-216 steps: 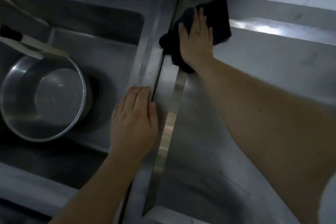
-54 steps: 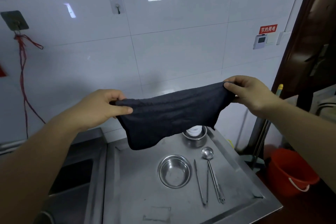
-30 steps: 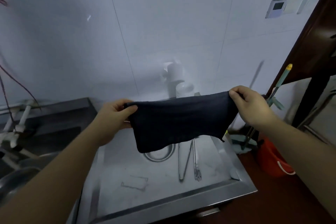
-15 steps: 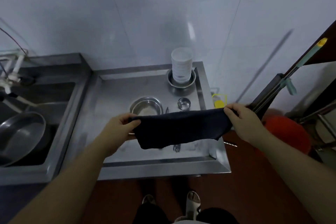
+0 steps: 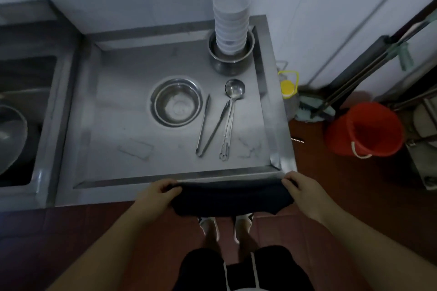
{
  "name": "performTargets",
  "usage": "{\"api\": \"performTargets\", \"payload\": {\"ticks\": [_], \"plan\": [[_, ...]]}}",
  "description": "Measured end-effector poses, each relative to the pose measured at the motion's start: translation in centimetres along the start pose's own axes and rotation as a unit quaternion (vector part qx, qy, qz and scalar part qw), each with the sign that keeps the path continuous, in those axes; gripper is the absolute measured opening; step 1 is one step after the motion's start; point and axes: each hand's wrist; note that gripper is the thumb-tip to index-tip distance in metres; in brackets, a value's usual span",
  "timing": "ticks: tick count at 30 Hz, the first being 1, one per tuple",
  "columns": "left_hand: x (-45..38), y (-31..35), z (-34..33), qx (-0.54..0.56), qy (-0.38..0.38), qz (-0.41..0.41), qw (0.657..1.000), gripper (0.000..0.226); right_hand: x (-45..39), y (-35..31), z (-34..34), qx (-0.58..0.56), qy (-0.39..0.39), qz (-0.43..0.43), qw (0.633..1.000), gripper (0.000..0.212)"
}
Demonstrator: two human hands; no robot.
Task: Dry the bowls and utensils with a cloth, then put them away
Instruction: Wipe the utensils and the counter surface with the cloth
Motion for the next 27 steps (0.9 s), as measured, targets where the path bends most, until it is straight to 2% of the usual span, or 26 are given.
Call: {"api": "performTargets", "payload": {"ticks": [3,6,12,15,17,20,21,23,25,27], "plan": [[-2.6,0.2,-1.4,-0.031,0.007,0.008,0.999,0.013,-2.4,1.1,-1.1,0.063,0.012,-0.022,0.998,0.022],[-5.6,1.6,-2.9,-0.096,0.079,-0.002,0.992,0.014,-5.6,1.4,-1.7,0.127,0.043,-0.03,0.991,0.022],[-9.7,2.9,-4.5,-0.21,0.176,0.02,0.962,0.02,-10.0,1.4,-3.2,0.237,0.027,-0.032,0.971,0.024],[-10.5,2.8,-4.5,-0.255,0.189,0.028,0.948,0.02,-10.3,1.3,-4.1,0.35,0.042,0.046,0.935,0.011],[-10.4,2.3,-4.4,-0.278,0.194,0.023,0.94,0.019,-10.0,1.4,-4.4,0.398,0.059,0.088,0.911,0.013],[-9.4,1.5,-4.9,-0.328,0.221,-0.071,0.916,0.022,-9.7,1.1,-4.8,0.387,0.085,0.143,0.907,0.018],[-9.1,1.3,-5.2,-0.334,0.213,-0.12,0.91,0.023,-9.5,0.9,-5.2,0.375,0.077,0.173,0.907,0.019],[-8.6,0.8,-5.9,-0.335,0.151,-0.18,0.912,0.033,-8.7,0.6,-6.0,0.341,0.033,0.235,0.91,0.02],[-8.3,0.3,-6.4,-0.339,0.075,-0.169,0.922,0.044,-7.6,0.7,-6.8,0.311,-0.006,0.239,0.92,0.021],[-8.2,-0.3,-6.7,-0.359,0.043,-0.156,0.919,0.051,-6.9,1.0,-7.2,0.273,-0.013,0.191,0.943,0.029]]}}
Point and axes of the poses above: each hand's wrist, its own x-axis away from the middle knuckle, its own z-axis out of the back of the hand, y = z × x, and after that the axes turned 10 degrees about z, right-handed
